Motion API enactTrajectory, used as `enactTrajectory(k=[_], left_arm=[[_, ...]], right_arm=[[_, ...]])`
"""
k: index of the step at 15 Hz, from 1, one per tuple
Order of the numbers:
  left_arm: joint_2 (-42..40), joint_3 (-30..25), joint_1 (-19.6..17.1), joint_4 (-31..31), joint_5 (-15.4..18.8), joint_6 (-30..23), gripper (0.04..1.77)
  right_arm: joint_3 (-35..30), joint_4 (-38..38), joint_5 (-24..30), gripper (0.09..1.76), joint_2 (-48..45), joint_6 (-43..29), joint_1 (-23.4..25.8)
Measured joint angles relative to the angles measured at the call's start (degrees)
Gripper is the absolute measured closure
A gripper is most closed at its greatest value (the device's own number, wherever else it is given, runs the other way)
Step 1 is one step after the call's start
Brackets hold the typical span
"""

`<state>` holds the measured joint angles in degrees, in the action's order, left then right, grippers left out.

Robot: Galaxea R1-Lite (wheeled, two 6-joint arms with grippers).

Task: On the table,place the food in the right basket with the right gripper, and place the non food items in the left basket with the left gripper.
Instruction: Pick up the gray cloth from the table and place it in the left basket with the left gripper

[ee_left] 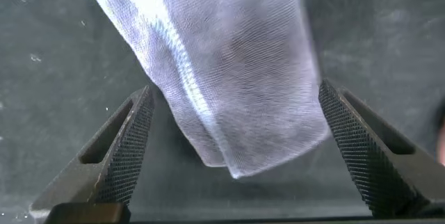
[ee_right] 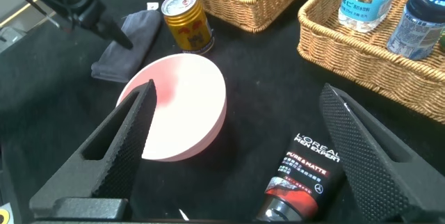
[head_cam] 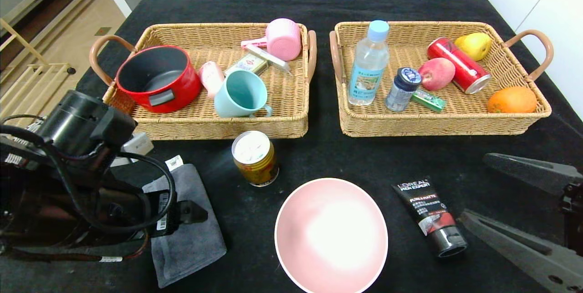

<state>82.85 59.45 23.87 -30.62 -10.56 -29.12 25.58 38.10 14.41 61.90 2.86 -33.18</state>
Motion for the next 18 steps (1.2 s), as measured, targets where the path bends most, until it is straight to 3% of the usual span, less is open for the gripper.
enactTrajectory(k=[8, 11, 15, 16, 18], left_arm=[[2.23, -1.22, -0.56, 0.48, 0.37, 0.02, 0.15], [2.43, -1.35, -0.55, 0.50, 0.91, 0.05, 0.65], [2.57, -1.41, -0.50, 0.50, 1.94, 0.05, 1.16], [2.68, -1.44, -0.48, 0.52, 1.94, 0.11, 1.72], [2.95, -1.41, -0.48, 0.52, 1.94, 0.05, 1.69]], right_arm=[[0.11, -0.01, -0.02, 0.14, 0.17, 0.02, 0.61], [0.11, 0.00, 0.00, 0.14, 0.27, 0.02, 0.68], [0.16, 0.10, 0.13, 0.14, 0.33, 0.09, 1.40], [0.16, 0.07, 0.13, 0.14, 0.33, 0.09, 1.52], [0.17, 0.07, 0.17, 0.14, 0.35, 0.07, 1.62]])
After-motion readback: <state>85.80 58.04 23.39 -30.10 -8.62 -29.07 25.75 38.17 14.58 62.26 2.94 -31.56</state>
